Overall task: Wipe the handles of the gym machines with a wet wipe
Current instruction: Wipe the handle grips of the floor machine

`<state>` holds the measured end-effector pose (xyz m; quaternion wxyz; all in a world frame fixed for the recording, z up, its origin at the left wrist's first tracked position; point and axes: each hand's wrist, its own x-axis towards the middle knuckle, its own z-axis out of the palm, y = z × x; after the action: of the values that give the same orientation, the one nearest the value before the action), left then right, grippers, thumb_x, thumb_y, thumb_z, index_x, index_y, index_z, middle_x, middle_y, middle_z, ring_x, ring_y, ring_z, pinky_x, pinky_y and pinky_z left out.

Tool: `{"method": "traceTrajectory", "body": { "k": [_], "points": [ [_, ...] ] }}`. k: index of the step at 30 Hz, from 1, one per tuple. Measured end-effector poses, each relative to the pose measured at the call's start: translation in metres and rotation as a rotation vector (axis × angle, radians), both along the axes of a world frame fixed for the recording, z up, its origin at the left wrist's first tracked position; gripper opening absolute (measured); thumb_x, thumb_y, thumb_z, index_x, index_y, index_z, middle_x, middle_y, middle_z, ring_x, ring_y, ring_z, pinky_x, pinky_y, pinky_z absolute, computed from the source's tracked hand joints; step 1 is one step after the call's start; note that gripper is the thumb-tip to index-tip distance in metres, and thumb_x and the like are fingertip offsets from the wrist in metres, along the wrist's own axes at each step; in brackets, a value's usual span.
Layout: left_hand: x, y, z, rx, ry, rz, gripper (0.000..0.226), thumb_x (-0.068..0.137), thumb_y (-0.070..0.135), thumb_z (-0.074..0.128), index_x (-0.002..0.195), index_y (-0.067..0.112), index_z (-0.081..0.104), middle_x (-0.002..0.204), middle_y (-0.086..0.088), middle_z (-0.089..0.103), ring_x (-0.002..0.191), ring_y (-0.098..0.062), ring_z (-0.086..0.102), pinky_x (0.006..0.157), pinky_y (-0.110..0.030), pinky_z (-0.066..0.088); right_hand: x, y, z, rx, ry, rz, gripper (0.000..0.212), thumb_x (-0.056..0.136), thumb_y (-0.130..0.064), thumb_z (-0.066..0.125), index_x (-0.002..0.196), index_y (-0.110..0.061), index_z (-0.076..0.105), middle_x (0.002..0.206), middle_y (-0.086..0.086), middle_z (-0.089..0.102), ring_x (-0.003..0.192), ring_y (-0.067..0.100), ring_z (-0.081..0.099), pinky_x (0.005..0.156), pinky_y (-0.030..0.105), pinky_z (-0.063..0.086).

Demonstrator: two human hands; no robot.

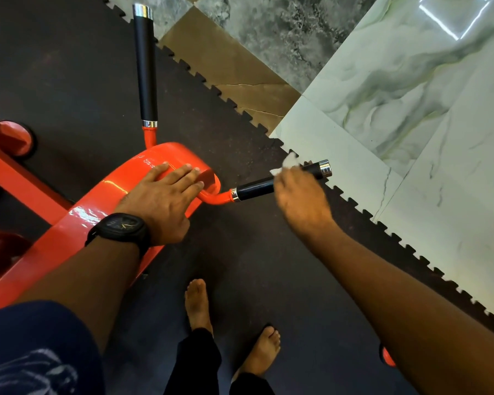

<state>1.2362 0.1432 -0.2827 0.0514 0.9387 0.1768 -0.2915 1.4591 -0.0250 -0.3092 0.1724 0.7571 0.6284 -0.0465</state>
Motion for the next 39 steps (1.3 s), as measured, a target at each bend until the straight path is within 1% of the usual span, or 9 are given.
{"method": "traceTrajectory", "body": {
  "k": [3,6,11,18,22,30,32,35,39],
  "points": [
    [0.0,0.0,-0.001,0.022,-0.003,-0.024,0.083,0.079,0.045,0.027,0.159,0.023,0.02,0.168,-0.003,0.006,0.155,-0.017,0.003,0.123,-0.044,0.003,0.003,-0.006,-0.001,0.074,0.041,-0.046,0.058,0.085,-0.006,0.071,0.139,-0.001,0.049,0.13,0.016,0.053,0.119,0.032,0.05,0.095,0.041,0.047],
    [-0.003,0.0,-0.004,0.026,-0.076,-0.031,0.08,0.073,0.041,0.037,0.149,0.017,0.046,0.161,-0.008,0.032,0.15,-0.023,0.027,0.119,-0.048,0.016,0.004,-0.021,-0.012,0.3,0.099,-0.331,0.066,0.069,0.004,0.083,0.13,0.0,0.059,0.129,0.019,0.059,0.117,0.037,0.056,0.091,0.045,0.052],
    [-0.006,0.002,-0.009,0.012,-0.134,-0.074,0.074,0.067,0.04,0.039,0.128,0.01,0.067,0.143,-0.016,0.055,0.135,-0.03,0.051,0.11,-0.049,0.023,-0.038,0.002,-0.034,0.93,0.287,-0.903,0.028,0.085,0.004,0.071,0.112,-0.004,0.069,0.114,0.011,0.064,0.105,0.026,0.06,0.09,0.039,0.055],
    [-0.008,0.001,-0.013,0.013,-0.158,-0.053,0.074,0.064,0.038,0.051,0.131,0.01,0.065,0.146,-0.015,0.053,0.137,-0.03,0.048,0.111,-0.053,0.03,-0.06,0.042,-0.022,1.242,0.584,-1.659,0.015,0.093,-0.007,0.066,0.108,-0.006,0.066,0.118,0.008,0.06,0.113,0.018,0.058,0.072,-0.007,0.037],
    [-0.008,0.001,-0.013,0.004,-0.18,-0.053,0.073,0.063,0.037,0.053,0.129,0.009,0.066,0.144,-0.016,0.055,0.135,-0.032,0.051,0.109,-0.053,0.032,-0.051,0.044,-0.027,1.304,0.58,-1.645,0.016,0.092,-0.007,0.068,0.108,-0.009,0.068,0.11,0.006,0.06,0.099,0.014,0.062,0.082,0.019,0.054],
    [-0.009,0.003,-0.016,0.022,-0.151,-0.068,0.074,0.065,0.04,0.054,0.132,0.012,0.064,0.146,-0.014,0.053,0.138,-0.029,0.047,0.112,-0.053,0.031,-0.046,0.028,-0.017,1.151,0.638,-1.271,0.031,0.102,-0.011,0.05,0.128,0.002,0.06,0.126,0.016,0.053,0.114,-0.001,0.046,0.094,-0.002,0.031],
    [-0.008,0.002,-0.015,0.026,-0.144,-0.068,0.074,0.065,0.04,0.054,0.134,0.012,0.063,0.147,-0.014,0.051,0.139,-0.029,0.046,0.112,-0.054,0.032,-0.021,0.015,-0.01,1.012,0.516,-1.177,0.038,0.103,-0.018,0.041,0.132,0.0,0.056,0.134,0.017,0.052,0.118,-0.001,0.045,0.1,0.005,0.032],
    [-0.008,0.002,-0.013,0.025,-0.143,-0.062,0.074,0.064,0.04,0.054,0.132,0.012,0.064,0.146,-0.014,0.053,0.138,-0.029,0.048,0.111,-0.054,0.034,-0.024,0.002,-0.015,0.532,0.246,-0.709,0.061,0.085,0.01,0.055,0.145,0.001,0.043,0.15,0.02,0.04,0.141,0.033,0.033,0.099,0.041,0.053],
    [-0.008,0.003,-0.014,0.022,-0.137,-0.07,0.074,0.064,0.041,0.054,0.131,0.012,0.065,0.146,-0.014,0.053,0.137,-0.029,0.048,0.11,-0.054,0.034,-0.022,-0.005,-0.02,0.209,0.137,-0.508,0.082,0.08,0.006,0.073,0.151,0.002,0.032,0.157,0.02,0.032,0.148,0.037,0.023,0.111,0.045,0.041]
  ]
}}
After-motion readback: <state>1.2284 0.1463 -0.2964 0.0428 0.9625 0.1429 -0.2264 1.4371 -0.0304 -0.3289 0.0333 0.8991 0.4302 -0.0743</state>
